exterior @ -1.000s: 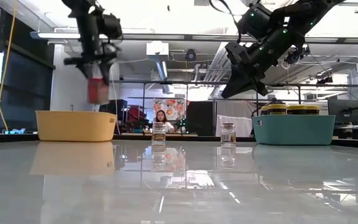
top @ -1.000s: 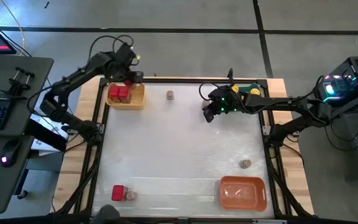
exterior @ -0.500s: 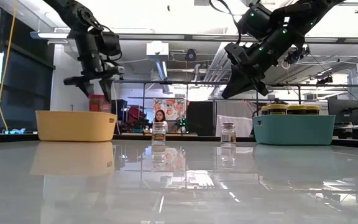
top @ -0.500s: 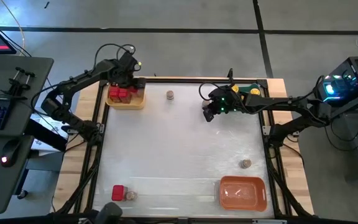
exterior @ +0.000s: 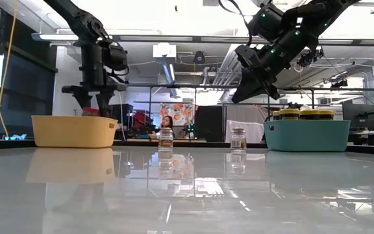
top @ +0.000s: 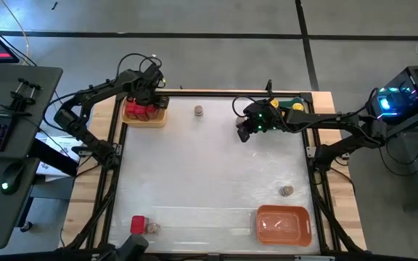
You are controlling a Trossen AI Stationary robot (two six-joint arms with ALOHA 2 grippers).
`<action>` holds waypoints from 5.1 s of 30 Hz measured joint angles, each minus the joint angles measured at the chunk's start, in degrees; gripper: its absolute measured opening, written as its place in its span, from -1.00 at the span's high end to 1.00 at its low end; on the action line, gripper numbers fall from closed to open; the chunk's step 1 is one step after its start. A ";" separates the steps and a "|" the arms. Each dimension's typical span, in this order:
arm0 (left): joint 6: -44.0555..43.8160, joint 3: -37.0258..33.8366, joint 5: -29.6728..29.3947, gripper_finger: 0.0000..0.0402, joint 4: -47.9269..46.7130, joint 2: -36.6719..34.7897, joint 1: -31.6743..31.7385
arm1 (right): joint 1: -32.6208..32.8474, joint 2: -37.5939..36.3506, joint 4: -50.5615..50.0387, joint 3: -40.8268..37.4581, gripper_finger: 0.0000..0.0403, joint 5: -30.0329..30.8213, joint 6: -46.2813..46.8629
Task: Sort spices by type
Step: Put the top red seasoning can into the yellow bin, then stack the red seasoning can on the red seasoning can in the yellow bin
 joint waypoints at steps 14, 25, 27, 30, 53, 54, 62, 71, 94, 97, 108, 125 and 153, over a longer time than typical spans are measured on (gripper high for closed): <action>0.24 0.26 0.19 -0.55 -0.28 0.03 0.46 | 0.00 0.00 -0.02 -0.01 1.00 -0.20 0.87; 6.80 7.03 2.96 -0.48 0.66 -3.57 0.79 | 0.00 0.00 -0.02 0.00 1.00 -0.20 0.87; 11.35 6.83 7.28 -0.31 0.65 -2.88 -0.49 | 0.00 0.00 -0.02 0.00 1.00 -0.22 0.87; 16.81 6.70 6.49 0.18 -0.74 -1.07 -3.01 | 0.00 0.00 0.01 0.00 1.00 -0.21 0.87; 59.43 6.98 2.03 1.00 -0.36 7.84 -3.34 | 0.00 0.00 0.26 0.00 1.00 -0.04 4.13; 59.17 6.99 2.03 1.00 -0.53 8.27 -3.41 | 0.00 0.00 0.26 0.00 1.00 -0.02 4.37; 59.94 6.97 -1.63 1.00 -2.03 10.07 -3.50 | 0.00 0.00 0.26 0.00 1.00 0.00 4.22; 58.24 7.04 -4.01 1.00 -9.38 9.67 -4.28 | 0.00 0.00 0.37 -0.01 1.00 1.36 3.89; 55.56 8.37 -4.28 1.00 -7.72 9.67 -6.82 | -0.02 0.00 0.36 -0.01 1.00 1.97 2.84; 55.58 10.99 -4.33 1.00 -7.67 9.67 -6.82 | -0.02 0.00 0.37 0.00 1.00 1.97 2.84; 38.29 16.56 9.21 1.00 -11.21 8.97 -7.10 | 0.00 0.00 0.36 -0.01 1.00 1.95 2.86; -28.21 -12.87 5.37 1.00 -0.45 -27.71 -59.49 | 0.02 0.00 0.67 -0.02 1.00 0.95 2.67; -56.66 -19.09 14.26 -0.07 -2.11 -22.92 -92.25 | 18.56 0.00 2.10 -0.02 -0.33 -6.93 35.96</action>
